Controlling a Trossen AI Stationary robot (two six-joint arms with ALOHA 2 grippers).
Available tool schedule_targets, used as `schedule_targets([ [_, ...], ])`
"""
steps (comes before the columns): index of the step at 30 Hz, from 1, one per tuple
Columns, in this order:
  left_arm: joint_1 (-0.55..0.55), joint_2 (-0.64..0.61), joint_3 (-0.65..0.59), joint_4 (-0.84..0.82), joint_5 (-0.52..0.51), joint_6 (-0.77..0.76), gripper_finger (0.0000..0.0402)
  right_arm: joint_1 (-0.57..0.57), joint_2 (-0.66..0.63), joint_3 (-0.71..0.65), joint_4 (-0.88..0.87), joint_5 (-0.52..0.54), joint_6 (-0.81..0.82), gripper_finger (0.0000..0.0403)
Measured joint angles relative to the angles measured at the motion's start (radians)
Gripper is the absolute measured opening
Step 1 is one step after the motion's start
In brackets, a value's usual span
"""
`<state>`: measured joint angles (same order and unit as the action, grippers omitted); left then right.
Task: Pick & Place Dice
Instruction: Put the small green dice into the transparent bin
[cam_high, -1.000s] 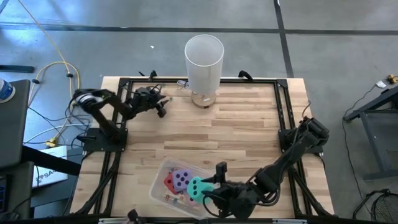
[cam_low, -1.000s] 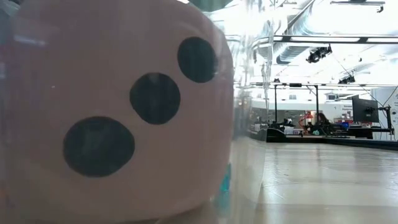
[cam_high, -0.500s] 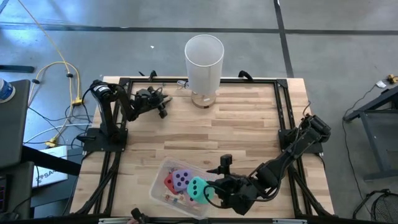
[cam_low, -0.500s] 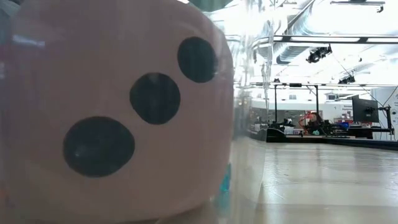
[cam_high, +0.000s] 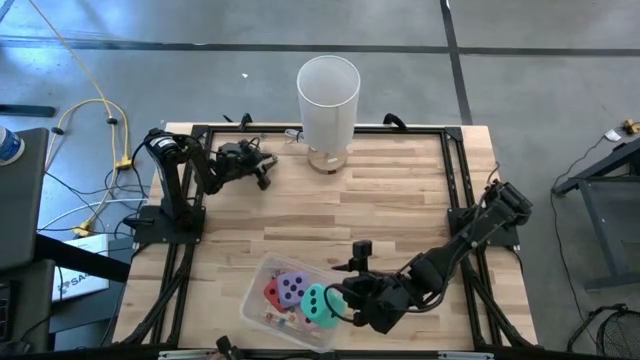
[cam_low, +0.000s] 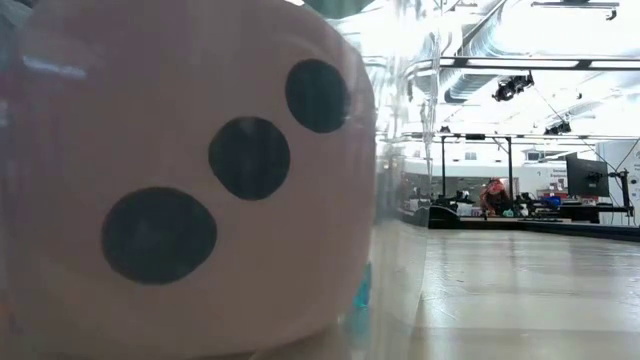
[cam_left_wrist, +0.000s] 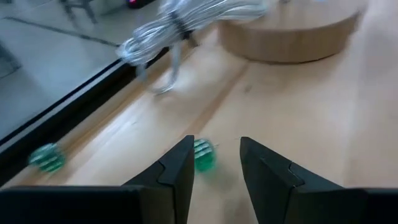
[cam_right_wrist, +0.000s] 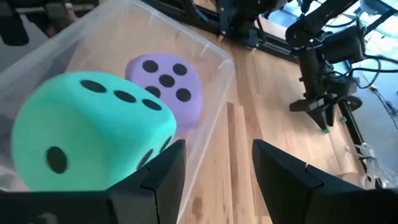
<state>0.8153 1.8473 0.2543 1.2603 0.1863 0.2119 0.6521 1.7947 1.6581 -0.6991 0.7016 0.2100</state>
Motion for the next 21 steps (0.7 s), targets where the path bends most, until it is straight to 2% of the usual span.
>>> schedule_targets([
  [3,-0.008,0.000,0.004,-0.003,0.023,0.003,0.0123,-0.009,0.001,0.000,-0.003,-0.026,-0.001,0.0176],
  [7,-0.018,0.000,0.008,-0.003,-0.013,-0.016,0.0123,-0.025,0.001,0.000,-0.003,-0.069,-0.002,0.0176],
  [13,-0.029,-0.001,0.019,-0.027,-0.153,-0.027,0.0123,-0.040,0.002,0.000,-0.002,-0.129,0.001,0.0176],
  [21,-0.041,-0.001,0.032,-0.037,-0.103,-0.033,0.0123,-0.040,0.002,0.000,-0.001,-0.130,0.003,0.0176],
])
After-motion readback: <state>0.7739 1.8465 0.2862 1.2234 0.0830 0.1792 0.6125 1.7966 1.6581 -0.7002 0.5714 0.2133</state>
